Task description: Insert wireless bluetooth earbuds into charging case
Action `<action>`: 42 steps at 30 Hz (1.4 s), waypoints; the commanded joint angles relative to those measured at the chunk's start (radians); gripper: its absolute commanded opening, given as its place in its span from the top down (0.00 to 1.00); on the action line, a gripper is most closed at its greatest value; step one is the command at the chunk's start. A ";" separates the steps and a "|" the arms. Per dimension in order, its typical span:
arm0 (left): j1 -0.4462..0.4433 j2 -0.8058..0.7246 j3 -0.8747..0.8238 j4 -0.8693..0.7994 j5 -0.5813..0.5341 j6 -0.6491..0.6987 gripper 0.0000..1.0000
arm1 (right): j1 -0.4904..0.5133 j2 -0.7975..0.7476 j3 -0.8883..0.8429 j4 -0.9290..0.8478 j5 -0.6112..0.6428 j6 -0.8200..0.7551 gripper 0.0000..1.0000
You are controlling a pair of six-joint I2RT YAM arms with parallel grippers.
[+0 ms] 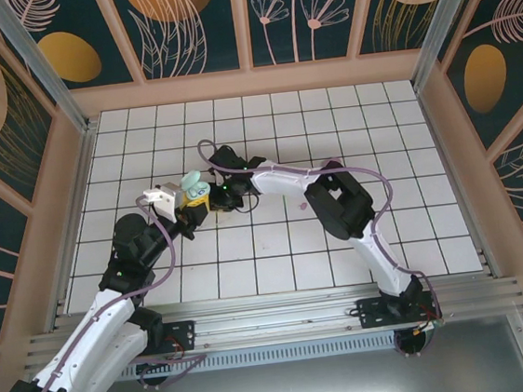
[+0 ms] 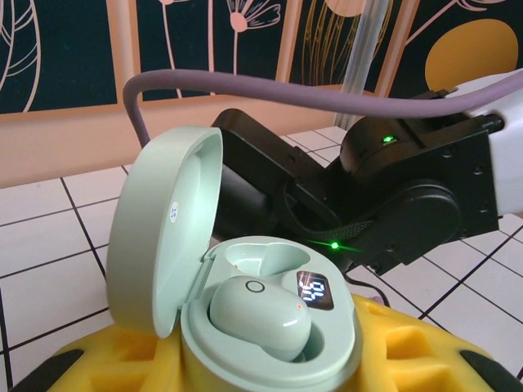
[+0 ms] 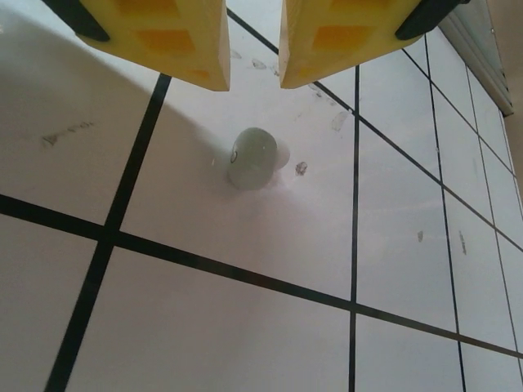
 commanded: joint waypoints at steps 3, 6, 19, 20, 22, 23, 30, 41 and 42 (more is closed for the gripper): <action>0.006 -0.004 0.004 0.020 0.006 0.013 0.82 | 0.008 0.056 0.089 -0.082 0.035 -0.022 0.73; 0.006 -0.004 0.004 0.022 0.008 0.015 0.83 | 0.009 0.069 0.101 -0.083 0.038 -0.016 0.73; 0.005 -0.007 0.006 0.012 0.011 0.020 0.82 | 0.014 0.137 0.199 -0.107 0.027 -0.014 0.74; 0.006 -0.009 0.006 0.012 0.011 0.018 0.82 | 0.015 0.143 0.207 -0.109 0.026 -0.015 0.74; 0.005 -0.008 0.006 0.013 0.011 0.020 0.82 | 0.015 0.156 0.220 -0.115 0.022 -0.015 0.75; 0.006 -0.008 0.006 0.012 0.011 0.020 0.82 | 0.017 0.162 0.227 -0.118 0.021 -0.015 0.75; 0.005 -0.005 0.006 0.011 0.009 0.021 0.82 | 0.024 0.193 0.277 -0.146 0.026 -0.029 0.75; 0.005 -0.005 0.008 0.006 0.002 0.020 0.82 | 0.032 0.218 0.321 -0.191 0.069 -0.069 0.75; 0.006 -0.005 0.006 0.005 0.002 0.021 0.82 | 0.033 0.223 0.323 -0.192 0.067 -0.070 0.75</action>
